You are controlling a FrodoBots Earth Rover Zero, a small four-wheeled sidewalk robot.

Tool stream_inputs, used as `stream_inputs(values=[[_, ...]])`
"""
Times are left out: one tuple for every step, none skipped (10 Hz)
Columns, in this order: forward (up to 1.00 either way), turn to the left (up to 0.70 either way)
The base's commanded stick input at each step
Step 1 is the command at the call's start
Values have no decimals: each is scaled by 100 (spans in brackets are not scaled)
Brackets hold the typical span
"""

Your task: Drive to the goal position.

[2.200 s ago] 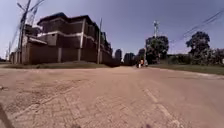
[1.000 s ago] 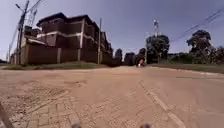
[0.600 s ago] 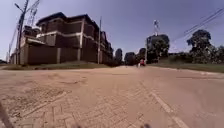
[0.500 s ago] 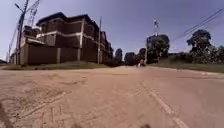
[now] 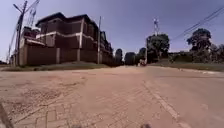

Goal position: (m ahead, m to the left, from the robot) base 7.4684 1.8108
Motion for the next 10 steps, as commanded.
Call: stream_inputs(values=[[30,0],[30,0],[30,0],[30,0],[30,0],[30,0],[30,0],[30,0],[30,0],[30,0]])
